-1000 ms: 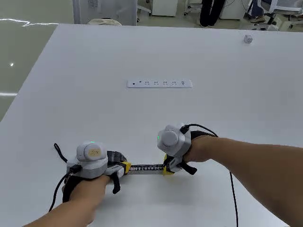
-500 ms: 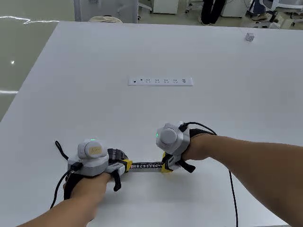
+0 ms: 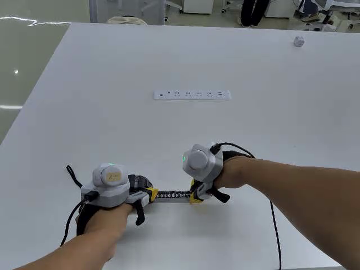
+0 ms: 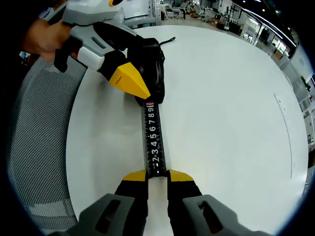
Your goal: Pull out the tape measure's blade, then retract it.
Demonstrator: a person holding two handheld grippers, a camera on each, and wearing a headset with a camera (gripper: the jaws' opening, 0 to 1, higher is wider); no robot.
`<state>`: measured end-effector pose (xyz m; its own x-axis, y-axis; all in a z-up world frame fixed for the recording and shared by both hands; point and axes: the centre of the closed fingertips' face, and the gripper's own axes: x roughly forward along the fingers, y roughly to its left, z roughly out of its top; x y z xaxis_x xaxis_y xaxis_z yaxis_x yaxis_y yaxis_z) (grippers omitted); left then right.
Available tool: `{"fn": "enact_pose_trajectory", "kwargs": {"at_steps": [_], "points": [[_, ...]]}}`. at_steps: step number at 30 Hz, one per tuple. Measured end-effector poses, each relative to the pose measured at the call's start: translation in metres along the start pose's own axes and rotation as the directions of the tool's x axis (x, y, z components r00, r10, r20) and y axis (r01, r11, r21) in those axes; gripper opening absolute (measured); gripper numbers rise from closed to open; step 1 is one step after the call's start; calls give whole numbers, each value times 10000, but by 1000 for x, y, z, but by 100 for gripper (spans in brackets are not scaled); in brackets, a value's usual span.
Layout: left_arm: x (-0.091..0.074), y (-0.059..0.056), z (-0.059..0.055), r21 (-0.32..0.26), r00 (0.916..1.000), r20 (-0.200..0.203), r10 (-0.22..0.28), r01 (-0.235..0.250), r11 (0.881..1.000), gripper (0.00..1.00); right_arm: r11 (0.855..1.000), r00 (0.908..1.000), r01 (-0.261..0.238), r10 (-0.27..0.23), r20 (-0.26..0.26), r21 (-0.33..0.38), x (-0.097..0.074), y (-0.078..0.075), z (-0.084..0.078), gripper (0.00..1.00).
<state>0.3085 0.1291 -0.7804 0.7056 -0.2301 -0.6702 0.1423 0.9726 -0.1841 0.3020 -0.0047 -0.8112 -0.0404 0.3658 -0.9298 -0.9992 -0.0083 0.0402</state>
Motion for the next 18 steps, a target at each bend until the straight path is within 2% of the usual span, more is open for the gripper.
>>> {"fn": "enact_pose_trajectory", "kwargs": {"at_steps": [18], "points": [[0,-1,0,-46,10000,-12,-39,39,10000,61,10000,9999,-20,20,162,-3,4,0,11,13]]}}
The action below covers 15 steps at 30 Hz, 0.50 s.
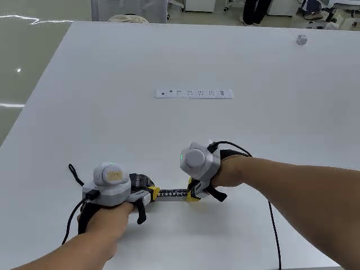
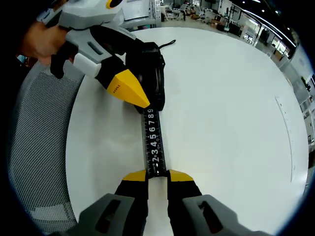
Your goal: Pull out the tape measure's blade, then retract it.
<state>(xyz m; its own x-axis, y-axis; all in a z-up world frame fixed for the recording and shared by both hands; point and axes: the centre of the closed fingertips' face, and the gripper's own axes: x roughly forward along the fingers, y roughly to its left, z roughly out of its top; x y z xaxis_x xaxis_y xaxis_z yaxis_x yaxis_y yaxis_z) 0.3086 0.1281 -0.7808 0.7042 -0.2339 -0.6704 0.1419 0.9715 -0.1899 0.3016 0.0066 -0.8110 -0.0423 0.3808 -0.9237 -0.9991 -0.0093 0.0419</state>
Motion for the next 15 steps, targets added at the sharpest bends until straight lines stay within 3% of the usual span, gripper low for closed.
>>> {"fn": "enact_pose_trajectory", "kwargs": {"at_steps": [15], "points": [[0,0,1,-113,10000,6,-14,14,9999,61,9999,9999,-102,101,82,112,6,-1,13,13]]}}
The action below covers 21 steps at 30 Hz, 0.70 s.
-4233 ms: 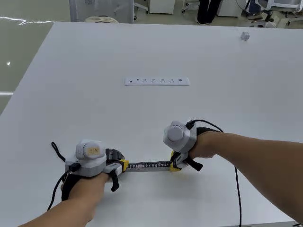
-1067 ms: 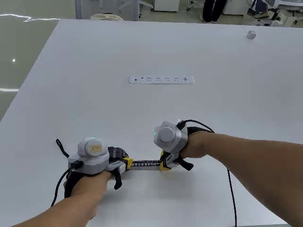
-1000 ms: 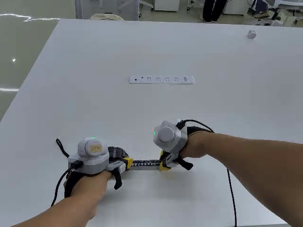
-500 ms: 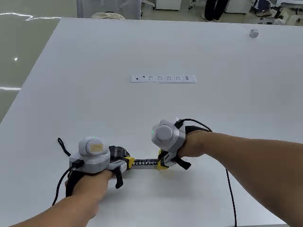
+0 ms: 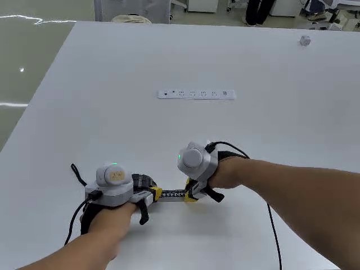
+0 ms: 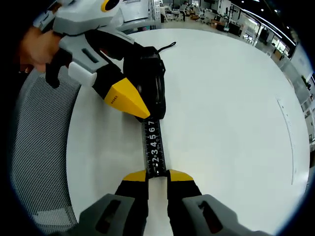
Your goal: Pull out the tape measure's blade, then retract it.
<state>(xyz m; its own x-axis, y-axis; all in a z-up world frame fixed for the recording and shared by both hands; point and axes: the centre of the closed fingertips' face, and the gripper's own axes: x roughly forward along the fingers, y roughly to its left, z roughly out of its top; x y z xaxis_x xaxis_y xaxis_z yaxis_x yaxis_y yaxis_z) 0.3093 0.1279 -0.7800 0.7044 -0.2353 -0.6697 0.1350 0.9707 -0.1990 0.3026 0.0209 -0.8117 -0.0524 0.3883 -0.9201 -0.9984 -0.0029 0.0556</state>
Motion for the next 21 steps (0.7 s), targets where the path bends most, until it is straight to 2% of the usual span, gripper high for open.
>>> {"fn": "enact_pose_trajectory", "kwargs": {"at_steps": [21], "points": [[1,1,-1,-95,10000,-1,-100,100,9999,61,9999,9997,-61,65,218,-155,5,3,11,13]]}}
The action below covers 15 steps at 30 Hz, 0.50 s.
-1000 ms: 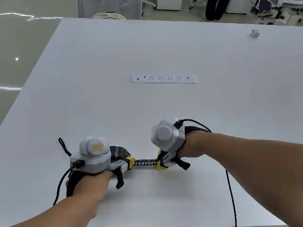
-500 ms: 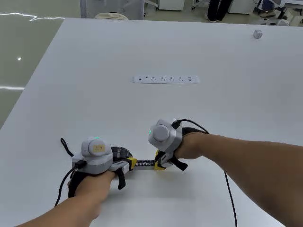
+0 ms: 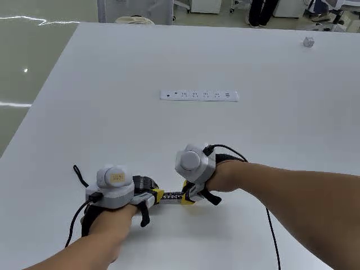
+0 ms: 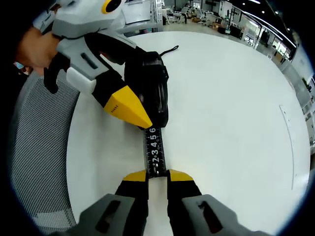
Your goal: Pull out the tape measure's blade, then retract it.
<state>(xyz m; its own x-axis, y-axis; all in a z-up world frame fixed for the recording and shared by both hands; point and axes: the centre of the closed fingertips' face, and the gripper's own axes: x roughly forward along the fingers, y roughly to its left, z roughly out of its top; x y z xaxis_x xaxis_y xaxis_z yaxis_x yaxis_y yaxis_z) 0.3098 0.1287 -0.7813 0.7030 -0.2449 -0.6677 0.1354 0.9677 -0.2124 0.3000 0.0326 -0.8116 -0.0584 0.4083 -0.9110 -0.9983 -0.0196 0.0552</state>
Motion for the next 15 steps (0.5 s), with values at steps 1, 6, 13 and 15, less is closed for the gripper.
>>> {"fn": "enact_pose_trajectory", "kwargs": {"at_steps": [1,6,13,15], "points": [[0,0,0,-24,10000,3,-5,5,10000,61,10000,10000,-7,7,2,-14,0,0,0,13],[0,1,0,-52,10000,13,-14,14,10000,61,9999,9999,-35,33,152,146,0,0,3,13],[-1,2,1,-160,9999,82,-101,103,9998,60,9997,9994,-51,43,334,228,1,-1,6,13],[-1,1,1,-176,9999,93,-138,140,9997,60,9996,9993,-57,47,361,266,1,-2,7,13]]}}
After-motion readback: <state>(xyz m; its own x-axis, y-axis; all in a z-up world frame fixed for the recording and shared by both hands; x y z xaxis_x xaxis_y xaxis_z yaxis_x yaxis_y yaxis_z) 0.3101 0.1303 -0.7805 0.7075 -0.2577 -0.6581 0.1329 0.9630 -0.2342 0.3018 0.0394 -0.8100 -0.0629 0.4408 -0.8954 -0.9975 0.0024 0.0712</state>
